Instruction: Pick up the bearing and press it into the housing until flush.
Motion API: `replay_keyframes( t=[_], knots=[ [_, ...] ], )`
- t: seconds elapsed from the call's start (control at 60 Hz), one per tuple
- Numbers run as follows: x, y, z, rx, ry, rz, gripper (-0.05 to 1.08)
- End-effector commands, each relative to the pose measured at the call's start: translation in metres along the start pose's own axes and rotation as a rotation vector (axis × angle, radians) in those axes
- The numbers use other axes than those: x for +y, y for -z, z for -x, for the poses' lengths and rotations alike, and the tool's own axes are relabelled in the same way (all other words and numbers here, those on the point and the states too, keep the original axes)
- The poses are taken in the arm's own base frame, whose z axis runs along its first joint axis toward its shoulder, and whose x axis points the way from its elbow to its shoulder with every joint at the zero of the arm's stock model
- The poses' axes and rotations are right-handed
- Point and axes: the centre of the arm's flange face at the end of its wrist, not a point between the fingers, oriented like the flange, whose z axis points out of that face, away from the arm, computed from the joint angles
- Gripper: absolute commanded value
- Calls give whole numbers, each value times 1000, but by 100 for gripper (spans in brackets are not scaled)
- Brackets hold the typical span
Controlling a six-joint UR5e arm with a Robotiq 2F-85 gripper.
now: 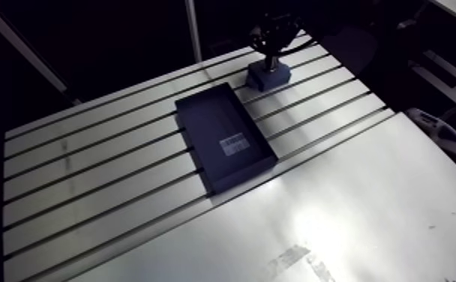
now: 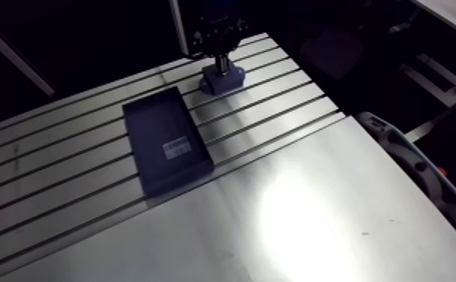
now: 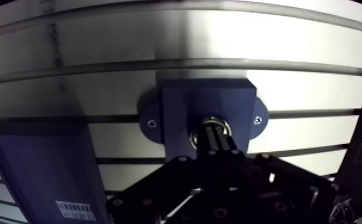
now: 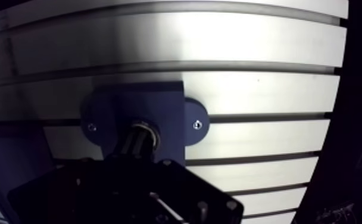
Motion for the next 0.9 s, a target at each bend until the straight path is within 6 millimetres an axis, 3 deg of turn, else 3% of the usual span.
replay_keyframes(
  t=[0.017, 0.9],
  knots=[
    [0, -4, 0, -6, 0, -2, 108],
    [0, -5, 0, -6, 0, -1, 108]
  ],
)
